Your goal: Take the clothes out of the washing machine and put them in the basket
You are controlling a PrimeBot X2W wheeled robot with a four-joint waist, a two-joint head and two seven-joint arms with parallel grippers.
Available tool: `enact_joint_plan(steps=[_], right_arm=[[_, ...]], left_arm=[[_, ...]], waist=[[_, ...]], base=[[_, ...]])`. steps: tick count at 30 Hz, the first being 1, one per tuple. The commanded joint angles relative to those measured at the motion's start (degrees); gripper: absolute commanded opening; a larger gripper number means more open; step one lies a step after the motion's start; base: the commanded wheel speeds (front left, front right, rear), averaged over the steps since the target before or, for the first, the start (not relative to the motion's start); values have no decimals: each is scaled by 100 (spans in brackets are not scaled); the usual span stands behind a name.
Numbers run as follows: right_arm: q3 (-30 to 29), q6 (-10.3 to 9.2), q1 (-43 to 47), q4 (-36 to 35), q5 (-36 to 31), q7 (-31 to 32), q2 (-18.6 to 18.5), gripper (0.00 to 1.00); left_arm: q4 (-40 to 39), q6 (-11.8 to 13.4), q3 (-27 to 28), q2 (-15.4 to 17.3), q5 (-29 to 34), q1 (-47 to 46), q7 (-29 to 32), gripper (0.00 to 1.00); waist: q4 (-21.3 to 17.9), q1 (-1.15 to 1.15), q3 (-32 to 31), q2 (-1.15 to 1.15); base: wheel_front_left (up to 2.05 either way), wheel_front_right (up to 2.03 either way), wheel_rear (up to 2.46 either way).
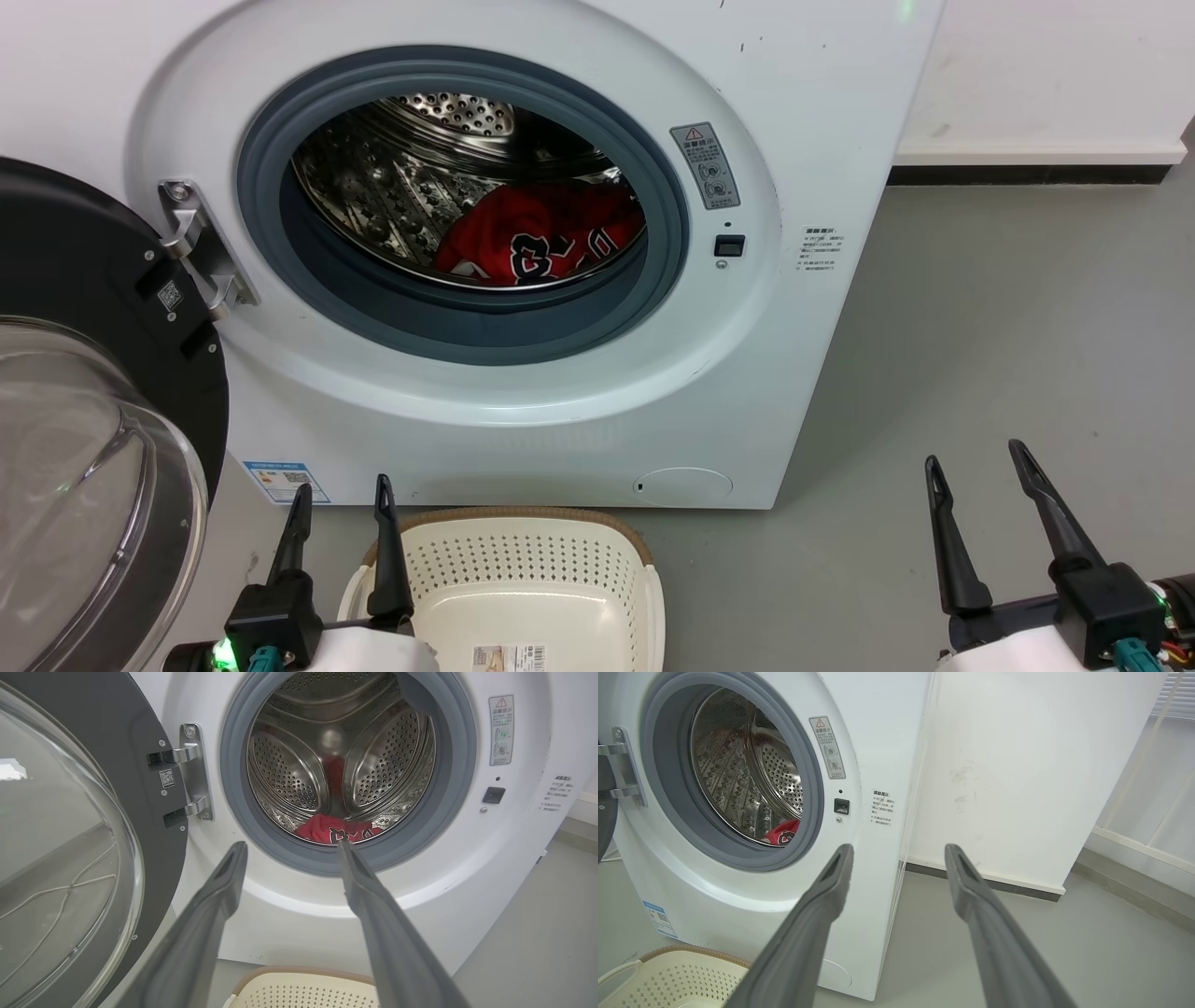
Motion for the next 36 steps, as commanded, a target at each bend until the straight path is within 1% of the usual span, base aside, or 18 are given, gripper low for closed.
enact_joint_plan(steps=[1, 26, 31, 36], right_arm=[[-1, -3, 68, -5, -48, -39, -10, 100], [-44, -4, 42, 95, 112, -29, -10, 100], [-44, -4, -3, 83, 140, -29, -9, 100], [33, -4, -184, 43, 108, -29, -9, 100]], left_arm=[[9, 14, -9, 9, 35, 39, -44, 100], [188, -5, 32, 9, -60, 47, -32, 100], [322, -34, 38, 8, 4, -236, -32, 100], [680, -213, 112, 9, 141, -835, -32, 100]], waist=[[3, 0, -1, 0], [-4, 0, -5, 0], [-11, 0, 55, 0], [-99, 0, 263, 0]], base=[[0, 0, 0], [0, 0, 0], [0, 0, 0], [0, 0, 0]])
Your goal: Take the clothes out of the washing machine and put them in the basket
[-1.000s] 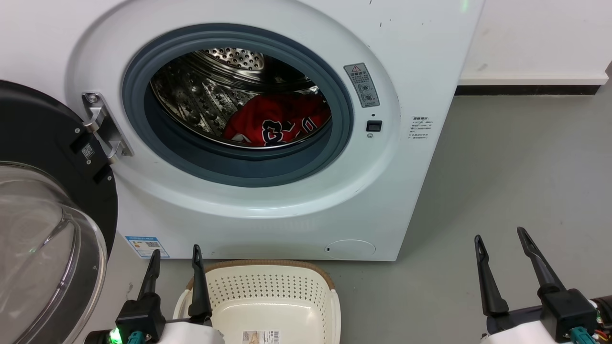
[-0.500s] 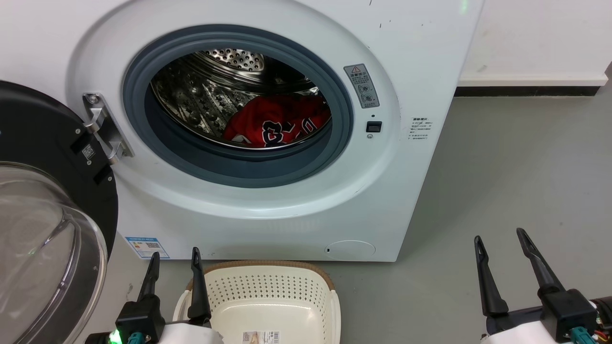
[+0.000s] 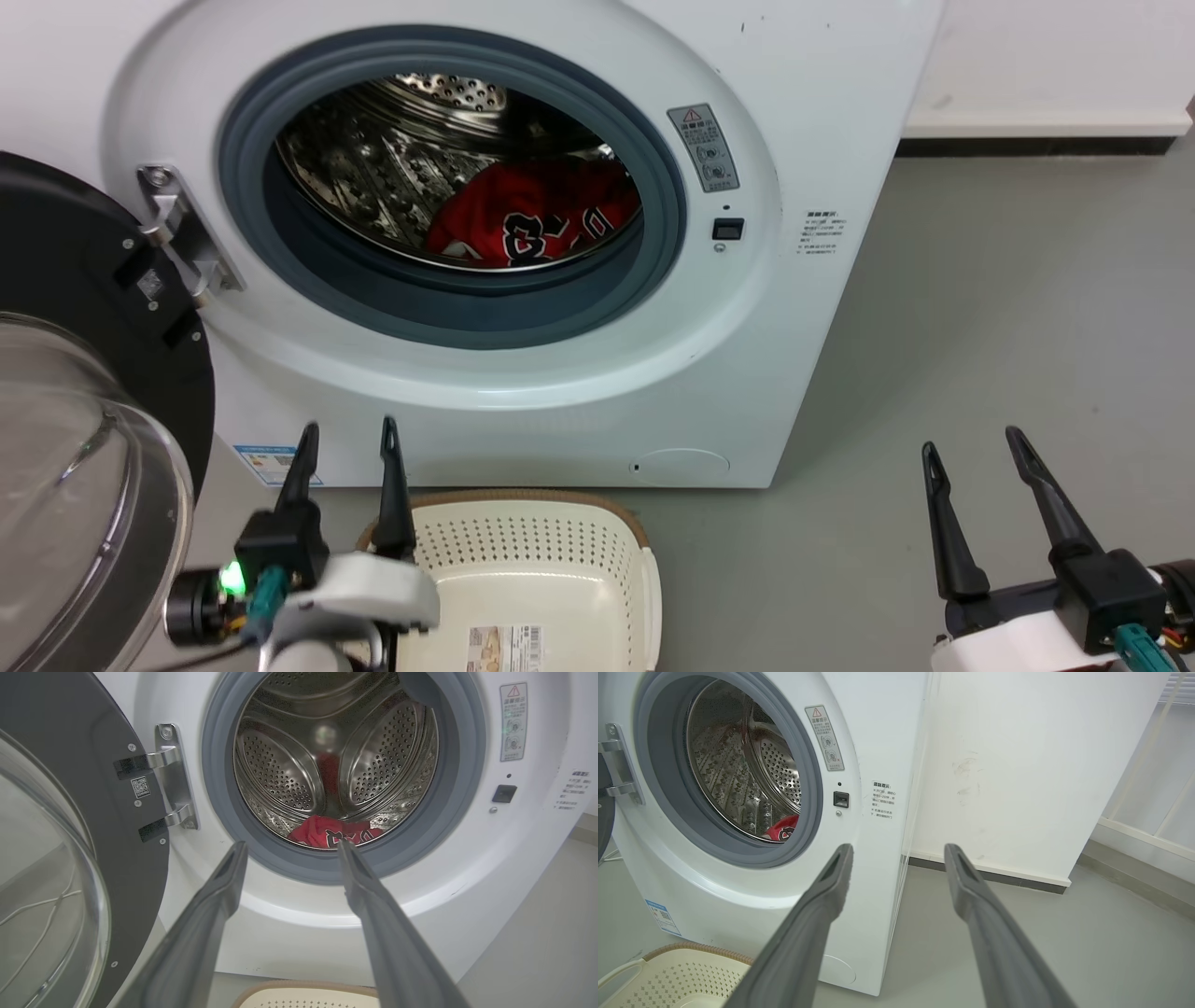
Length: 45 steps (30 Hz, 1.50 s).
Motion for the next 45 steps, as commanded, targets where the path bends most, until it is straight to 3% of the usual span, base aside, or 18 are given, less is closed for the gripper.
enact_joint_plan(steps=[1, 7, 14, 24, 40, 45], right_arm=[[15, -4, -110, -36, 38, -16, -7, 100], [42, -4, -364, -132, 21, -15, -5, 100], [100, -4, -838, -236, 107, -15, -2, 100], [143, -4, -1588, -424, 433, -15, 0, 100], [261, -4, -2146, -706, 841, -15, -1, 100], [282, -4, -2212, -788, 930, -15, 0, 100]], left_arm=[[112, -72, 43, 16, 57, -262, -16, 100], [904, -385, 221, 162, 108, -1469, -15, 100], [2114, -693, 203, 583, 284, -3204, -15, 100], [3758, -871, -86, 1158, 621, -5547, 257, 100], [5264, -1173, -783, 1955, 790, -8155, 2296, 100], [5572, -1179, -1042, 2041, 376, -8712, 3038, 100]], waist=[[-74, 0, 123, 0], [-268, 0, 593, 0], [-585, 0, 1366, 0], [-1080, 0, 2569, 0], [-1550, 0, 3795, 0], [-1640, 0, 4097, 0]], base=[[0, 0, 0], [0, 0, 0], [0, 0, 0], [0, 0, 0], [0, 0, 0], [0, 0, 0]])
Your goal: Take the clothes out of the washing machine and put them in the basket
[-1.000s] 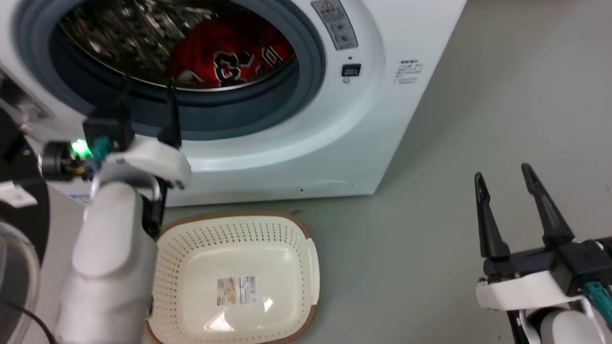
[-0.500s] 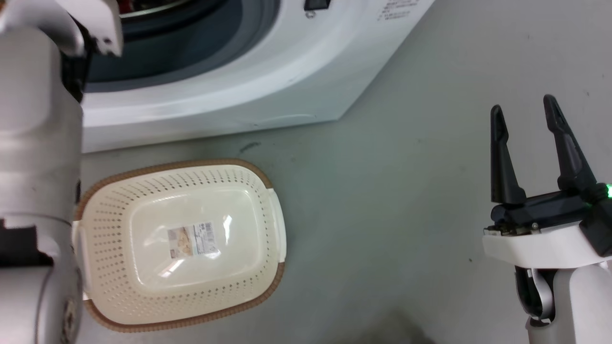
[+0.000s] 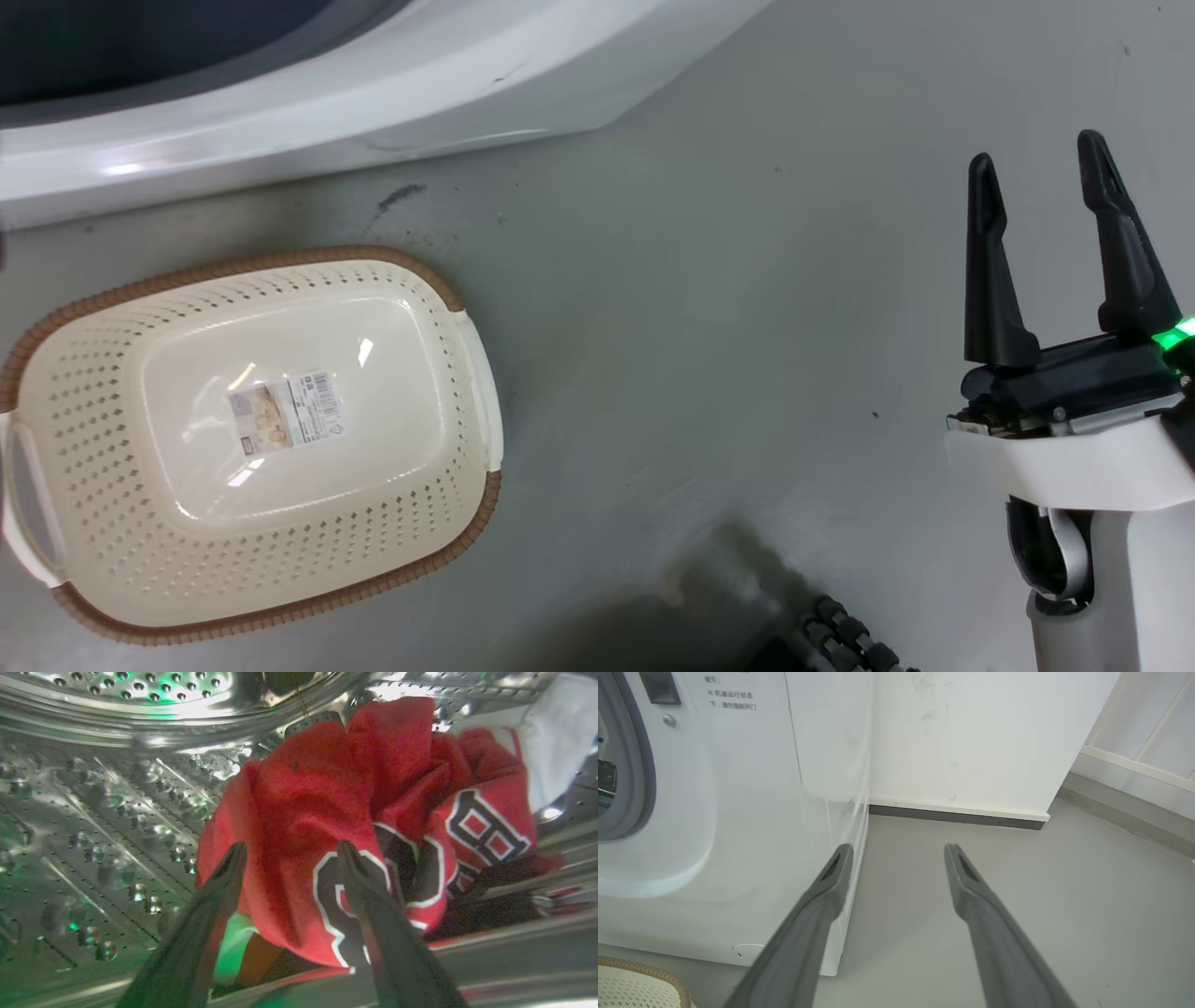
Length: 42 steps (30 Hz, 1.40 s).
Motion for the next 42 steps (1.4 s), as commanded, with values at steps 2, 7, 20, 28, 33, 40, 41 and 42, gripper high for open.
enact_joint_plan(steps=[2, 7, 20, 28, 33, 40, 41, 42], right_arm=[[-22, -4, -103, -47, 54, -14, 9, 100], [-62, -4, -146, -115, 147, -14, 9, 100], [30, -4, -199, -124, 177, -14, 9, 100], [-8, -4, -216, -100, 128, -14, 9, 100], [-52, -4, -70, -47, -1, -14, 9, 100], [-71, -4, 140, 56, -225, -14, 8, 100], [-70, -4, 175, 67, -249, -14, 8, 100], [-67, -4, 203, 83, -275, -14, 7, 100]], left_arm=[[90, 1, -92, 72, -166, -181, 224, 100], [203, 0, -347, 176, -505, -413, 630, 100], [223, -1, -906, 329, -956, -361, 486, 0], [176, -2, -1032, 354, -1257, -262, -78, 0], [207, -2, -1091, 173, -1519, 112, -622, 0], [153, -2, -1321, -135, -1882, 863, -1391, 0], [133, -2, -1369, -165, -1944, 979, -1484, 0], [109, -1, -1381, -193, -2034, 1091, -1596, 0]], waist=[[-91, -2, 204, 0], [-97, -2, 443, 0], [-120, -2, 557, 0], [-70, -2, 242, 0], [70, -2, -196, 0], [399, -2, -913, 0], [447, -2, -1004, 0], [493, -2, -1099, 0]], base=[[0, 0, 0], [0, 0, 0], [0, 0, 0], [0, 0, 0], [0, 0, 0], [0, 0, 0], [0, 0, 0], [0, 0, 0]])
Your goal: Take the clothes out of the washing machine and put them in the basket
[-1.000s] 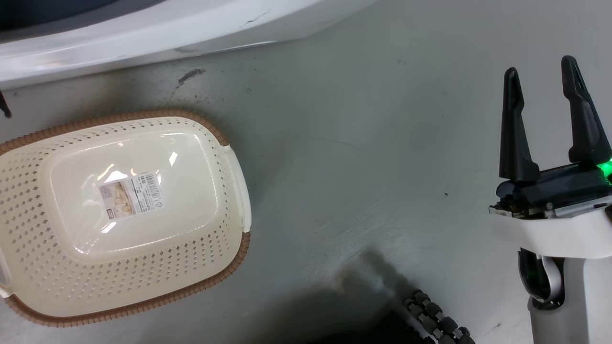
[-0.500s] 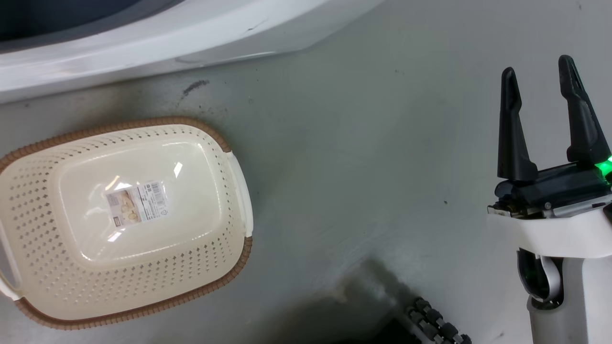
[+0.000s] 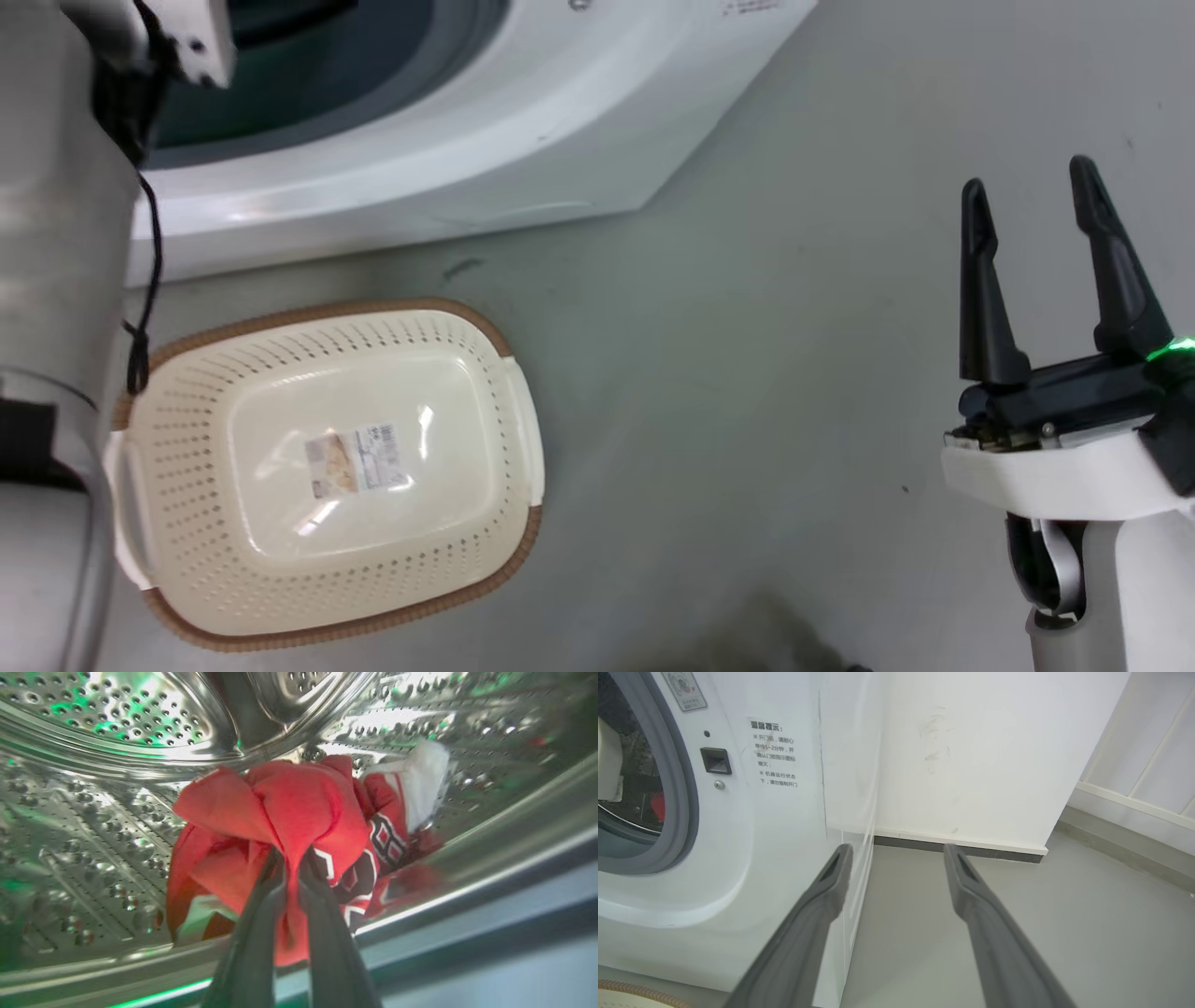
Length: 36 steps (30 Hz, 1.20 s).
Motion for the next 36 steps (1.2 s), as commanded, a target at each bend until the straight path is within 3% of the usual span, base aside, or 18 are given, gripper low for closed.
enact_joint_plan(steps=[1, 13, 20, 30, 36], right_arm=[[-8, -4, 97, 25, -42, -14, 5, 100], [-156, -4, 530, 215, -259, -14, 5, 100], [-155, -4, 896, 308, -345, -14, 5, 100], [-103, -4, 1283, 398, -391, -14, 5, 100], [-99, -4, 1479, 443, -360, -14, 4, 100]], left_arm=[[-50, -1, -46, -29, -79, 195, -155, 0], [-524, 0, -618, -149, -707, 1614, -1236, 0], [-1163, 0, -706, -96, -926, 2386, -1517, 0], [-2908, 266, -507, 132, -715, 3339, -1546, 0], [-4208, 574, -469, 400, -688, 3952, -1461, 0]], waist=[[259, 0, -382, 0], [696, 0, -1389, 0], [929, 0, -1948, 0], [1192, 0, -2561, 0], [1318, 0, -2869, 0]], base=[[0, 0, 0], [0, 0, 0], [0, 0, 0], [0, 0, 0], [0, 0, 0]])
